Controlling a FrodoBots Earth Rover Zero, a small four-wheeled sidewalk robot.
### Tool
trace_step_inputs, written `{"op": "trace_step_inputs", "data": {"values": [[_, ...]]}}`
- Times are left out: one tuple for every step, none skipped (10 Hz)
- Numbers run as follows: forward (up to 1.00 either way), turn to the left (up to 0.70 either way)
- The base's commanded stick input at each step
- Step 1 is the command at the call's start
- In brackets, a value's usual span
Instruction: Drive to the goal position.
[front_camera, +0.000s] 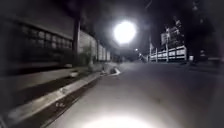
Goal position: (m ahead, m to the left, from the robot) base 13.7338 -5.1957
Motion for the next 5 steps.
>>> {"op": "trace_step_inputs", "data": {"values": [[1.00, -0.02], [1.00, -0.10], [1.00, -0.18], [1.00, -0.27], [1.00, -0.35]]}}
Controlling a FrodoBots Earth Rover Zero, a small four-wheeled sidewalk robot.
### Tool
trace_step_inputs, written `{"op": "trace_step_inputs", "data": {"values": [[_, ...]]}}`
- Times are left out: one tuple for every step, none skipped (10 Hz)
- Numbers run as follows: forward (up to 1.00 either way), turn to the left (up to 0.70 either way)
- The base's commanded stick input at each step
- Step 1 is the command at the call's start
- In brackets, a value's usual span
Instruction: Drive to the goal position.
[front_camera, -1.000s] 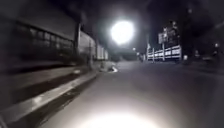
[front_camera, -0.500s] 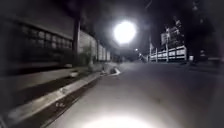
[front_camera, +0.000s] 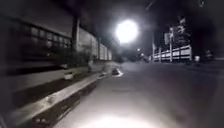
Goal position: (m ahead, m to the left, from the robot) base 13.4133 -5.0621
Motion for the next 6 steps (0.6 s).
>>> {"op": "trace_step_inputs", "data": {"values": [[1.00, -0.40], [1.00, -0.40], [1.00, -0.26], [1.00, 0.00], [1.00, 0.00], [1.00, 0.00]]}}
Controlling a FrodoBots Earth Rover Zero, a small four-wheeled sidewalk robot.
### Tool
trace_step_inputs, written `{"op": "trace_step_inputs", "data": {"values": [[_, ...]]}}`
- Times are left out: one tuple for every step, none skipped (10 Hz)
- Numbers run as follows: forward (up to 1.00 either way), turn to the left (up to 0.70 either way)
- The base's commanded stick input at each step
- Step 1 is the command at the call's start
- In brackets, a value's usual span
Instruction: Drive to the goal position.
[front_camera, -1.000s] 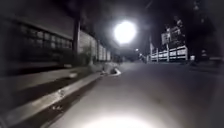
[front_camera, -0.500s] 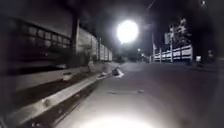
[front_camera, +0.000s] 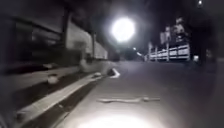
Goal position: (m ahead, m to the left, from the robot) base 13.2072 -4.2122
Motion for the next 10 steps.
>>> {"op": "trace_step_inputs", "data": {"values": [[1.00, 0.00], [1.00, 0.00], [1.00, -0.09], [1.00, -0.21], [1.00, -0.34], [1.00, -0.40], [1.00, -0.34], [1.00, -0.25], [1.00, -0.15], [1.00, -0.12]]}}
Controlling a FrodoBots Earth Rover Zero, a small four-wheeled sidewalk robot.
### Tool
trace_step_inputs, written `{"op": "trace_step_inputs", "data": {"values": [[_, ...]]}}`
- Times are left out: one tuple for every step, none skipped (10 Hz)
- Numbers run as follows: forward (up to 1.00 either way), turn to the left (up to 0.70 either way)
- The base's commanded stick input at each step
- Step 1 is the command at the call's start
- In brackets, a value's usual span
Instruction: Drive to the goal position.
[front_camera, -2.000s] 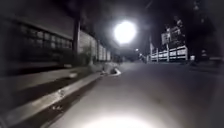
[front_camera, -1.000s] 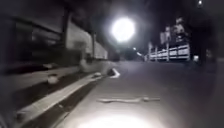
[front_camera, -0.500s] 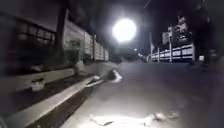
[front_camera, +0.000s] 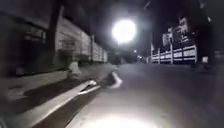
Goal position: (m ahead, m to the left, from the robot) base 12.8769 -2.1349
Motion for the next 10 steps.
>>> {"op": "trace_step_inputs", "data": {"values": [[1.00, -0.40], [1.00, -0.40], [1.00, -0.40], [1.00, -0.40], [1.00, -0.40], [1.00, -0.37], [1.00, -0.26], [1.00, -0.16], [1.00, -0.06], [1.00, 0.00]]}}
